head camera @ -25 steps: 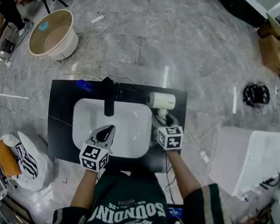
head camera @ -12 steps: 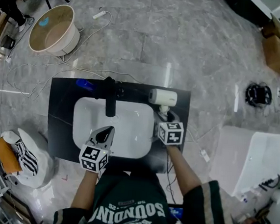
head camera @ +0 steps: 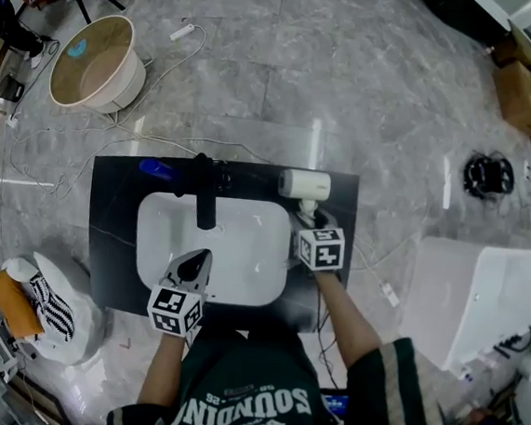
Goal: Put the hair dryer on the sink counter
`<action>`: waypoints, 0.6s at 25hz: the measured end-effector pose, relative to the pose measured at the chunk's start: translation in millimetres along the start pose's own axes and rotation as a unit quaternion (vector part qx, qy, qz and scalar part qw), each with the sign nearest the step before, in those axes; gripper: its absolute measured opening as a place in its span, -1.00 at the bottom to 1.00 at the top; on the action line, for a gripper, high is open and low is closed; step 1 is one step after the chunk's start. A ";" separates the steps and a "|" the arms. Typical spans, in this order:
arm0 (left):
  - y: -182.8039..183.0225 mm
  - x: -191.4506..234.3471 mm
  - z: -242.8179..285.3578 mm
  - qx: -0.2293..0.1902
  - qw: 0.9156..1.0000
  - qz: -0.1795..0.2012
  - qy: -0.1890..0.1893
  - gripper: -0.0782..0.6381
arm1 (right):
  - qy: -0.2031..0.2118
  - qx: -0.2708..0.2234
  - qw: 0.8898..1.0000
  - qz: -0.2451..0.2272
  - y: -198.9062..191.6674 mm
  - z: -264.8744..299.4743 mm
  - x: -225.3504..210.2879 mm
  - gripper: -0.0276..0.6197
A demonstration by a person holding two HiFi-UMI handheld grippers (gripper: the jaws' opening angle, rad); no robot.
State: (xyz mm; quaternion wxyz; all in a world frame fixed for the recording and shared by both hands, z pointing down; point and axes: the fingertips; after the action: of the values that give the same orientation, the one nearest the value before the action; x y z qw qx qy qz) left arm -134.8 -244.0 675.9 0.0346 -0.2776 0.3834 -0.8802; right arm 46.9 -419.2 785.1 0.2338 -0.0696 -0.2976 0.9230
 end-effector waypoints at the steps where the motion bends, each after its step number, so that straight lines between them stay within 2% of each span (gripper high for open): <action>1: -0.1 -0.3 0.5 0.000 1.000 -0.001 0.000 -0.78 | 0.000 0.002 1.000 0.001 -0.3 0.7 -0.2 -0.24; 5: 0.1 -1.7 1.4 0.000 1.000 -0.001 -0.001 -0.78 | 0.009 0.011 1.000 -0.009 -2.3 3.0 3.5 -0.24; 15: -3.8 -0.3 -0.5 0.000 1.000 -0.005 -0.004 -0.78 | -0.005 0.026 0.999 -0.035 -5.2 6.7 9.0 -0.24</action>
State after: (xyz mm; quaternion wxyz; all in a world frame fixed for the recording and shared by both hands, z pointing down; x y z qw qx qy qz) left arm -134.3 -240.9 678.1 0.0322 -0.2830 0.3820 -0.8792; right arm 39.2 -414.6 793.7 0.2663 -0.0488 -0.2764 0.9221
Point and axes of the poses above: the fingertips, and each gripper's own axes: z forward along the fingers, x to its left, y out of its top, and after that the axes turned 15 degrees about -y, right-handed
